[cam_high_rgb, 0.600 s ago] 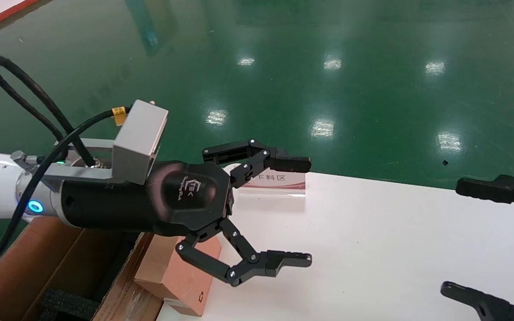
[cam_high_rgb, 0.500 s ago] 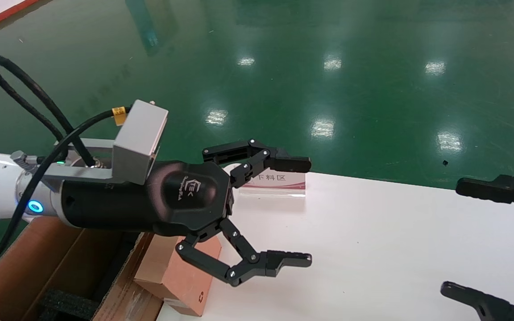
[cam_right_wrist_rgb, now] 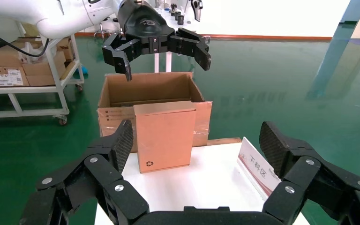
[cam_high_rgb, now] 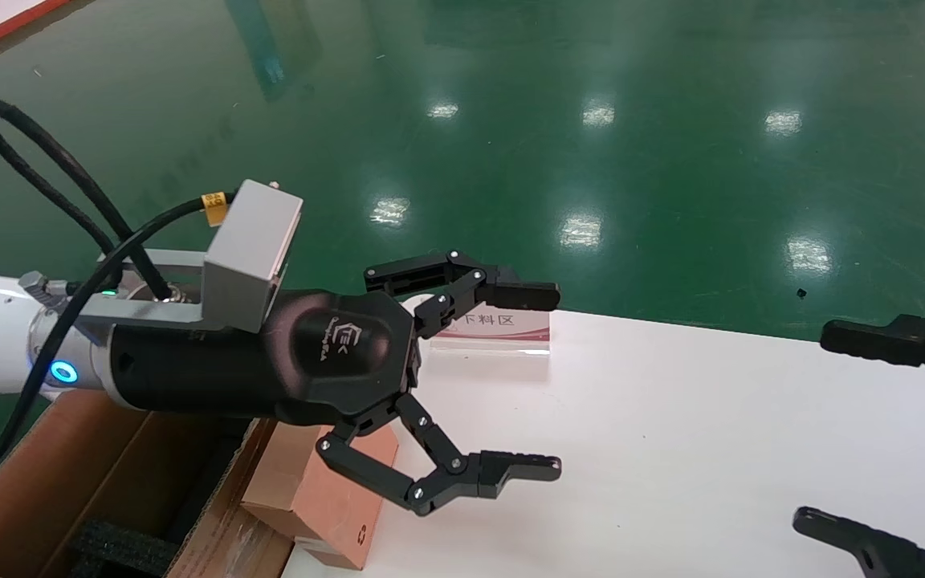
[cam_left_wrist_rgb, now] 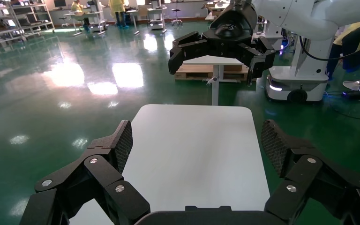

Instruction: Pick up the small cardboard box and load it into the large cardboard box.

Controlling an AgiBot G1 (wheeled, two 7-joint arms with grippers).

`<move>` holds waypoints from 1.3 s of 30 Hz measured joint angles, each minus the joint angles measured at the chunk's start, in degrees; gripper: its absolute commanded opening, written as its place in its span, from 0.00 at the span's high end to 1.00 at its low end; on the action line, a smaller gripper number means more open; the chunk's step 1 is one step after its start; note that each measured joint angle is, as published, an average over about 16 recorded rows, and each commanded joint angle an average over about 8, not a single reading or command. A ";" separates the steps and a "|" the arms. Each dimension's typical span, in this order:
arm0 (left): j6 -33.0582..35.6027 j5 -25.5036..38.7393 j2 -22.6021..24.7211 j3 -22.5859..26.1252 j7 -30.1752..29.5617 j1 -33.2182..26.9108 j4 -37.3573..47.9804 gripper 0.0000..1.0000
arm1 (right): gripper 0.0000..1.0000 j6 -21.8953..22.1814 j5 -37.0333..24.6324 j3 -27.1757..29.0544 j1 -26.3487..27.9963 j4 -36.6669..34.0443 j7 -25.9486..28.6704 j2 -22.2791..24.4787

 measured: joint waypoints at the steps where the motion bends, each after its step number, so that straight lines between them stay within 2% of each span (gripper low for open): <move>1: -0.13 0.33 -0.15 0.10 -0.22 -0.12 -0.11 0.00 | 0.00 0.00 0.00 0.00 0.00 0.00 0.00 0.00; 6: -0.90 3.42 -1.23 1.19 -2.38 -1.48 -1.02 0.00 | 0.00 0.00 0.01 -0.02 0.01 -0.02 -0.01 0.00; 11: -1.05 9.83 -2.42 3.88 -7.42 -5.19 -2.12 0.00 | 0.00 -0.01 0.02 -0.04 0.02 -0.03 -0.03 0.00; 18: 0.91 22.96 -2.61 10.31 -19.71 -14.18 -3.18 0.00 | 0.00 0.00 0.04 -0.07 0.04 -0.04 -0.05 0.01; 28: 4.02 41.06 -0.12 21.31 -38.53 -27.60 -3.40 0.00 | 0.00 0.01 0.07 -0.12 0.05 -0.05 -0.07 0.03; 39: 4.59 52.59 1.50 32.12 -52.34 -37.36 -3.87 0.00 | 0.00 0.03 0.10 -0.16 0.06 -0.05 -0.09 0.05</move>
